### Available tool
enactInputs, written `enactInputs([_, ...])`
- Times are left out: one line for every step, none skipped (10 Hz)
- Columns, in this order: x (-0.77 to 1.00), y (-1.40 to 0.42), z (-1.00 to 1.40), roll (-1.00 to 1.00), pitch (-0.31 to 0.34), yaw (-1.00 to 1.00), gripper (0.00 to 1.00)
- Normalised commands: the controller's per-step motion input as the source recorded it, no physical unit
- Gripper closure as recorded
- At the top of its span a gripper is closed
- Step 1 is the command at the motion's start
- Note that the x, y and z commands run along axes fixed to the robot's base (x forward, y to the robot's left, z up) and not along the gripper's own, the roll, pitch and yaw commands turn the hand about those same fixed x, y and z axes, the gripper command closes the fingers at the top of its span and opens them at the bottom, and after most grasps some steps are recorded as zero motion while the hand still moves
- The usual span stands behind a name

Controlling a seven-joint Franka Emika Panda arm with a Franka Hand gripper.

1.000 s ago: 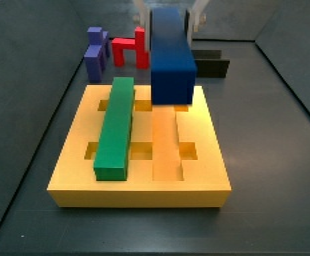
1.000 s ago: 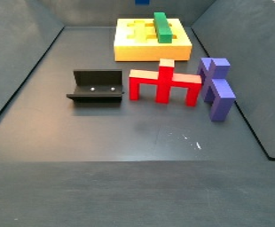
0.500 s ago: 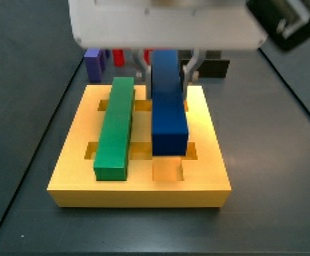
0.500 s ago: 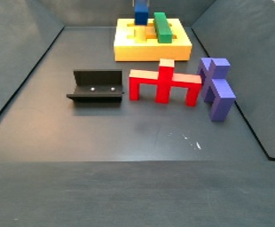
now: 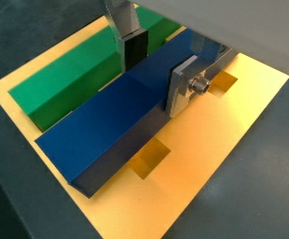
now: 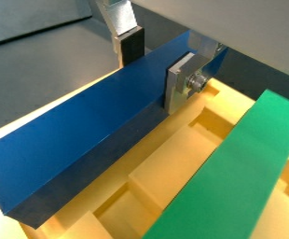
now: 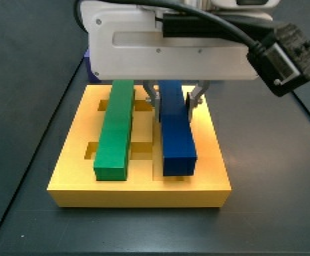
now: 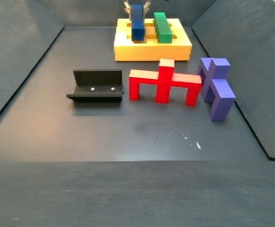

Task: Pick up the blue object. Move up. Move to above the board. Insert the blue object.
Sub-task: Insert the blue object.

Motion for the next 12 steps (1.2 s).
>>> enactInputs([0.00,0.00,-0.12,0.22,0.066,0.02,1.00])
enactInputs([0.00,0.00,-0.10,0.21,0.083,0.00,1.00])
enactInputs([0.00,0.00,-0.06,0.15,0.063,0.03,1.00])
enactInputs([0.00,0.00,-0.02,0.11,0.010,0.13,1.00])
enactInputs([0.14,-0.01,-0.15,0.15,0.009,0.29,1.00])
enactInputs([0.05,0.00,-0.12,0.17,0.044,0.18,1.00])
enactInputs([0.00,0.00,-0.04,0.15,0.079,0.00,1.00])
enactInputs([0.00,0.00,-0.02,0.14,0.121,-0.01,1.00])
enactInputs([0.00,0.00,-0.02,0.14,0.129,-0.04,1.00])
enactInputs([0.00,0.00,-0.04,0.14,0.136,-0.11,1.00])
enactInputs([0.00,0.00,-0.04,0.13,0.124,-0.13,1.00])
enactInputs([0.00,0.00,-0.05,0.13,0.126,-0.17,1.00])
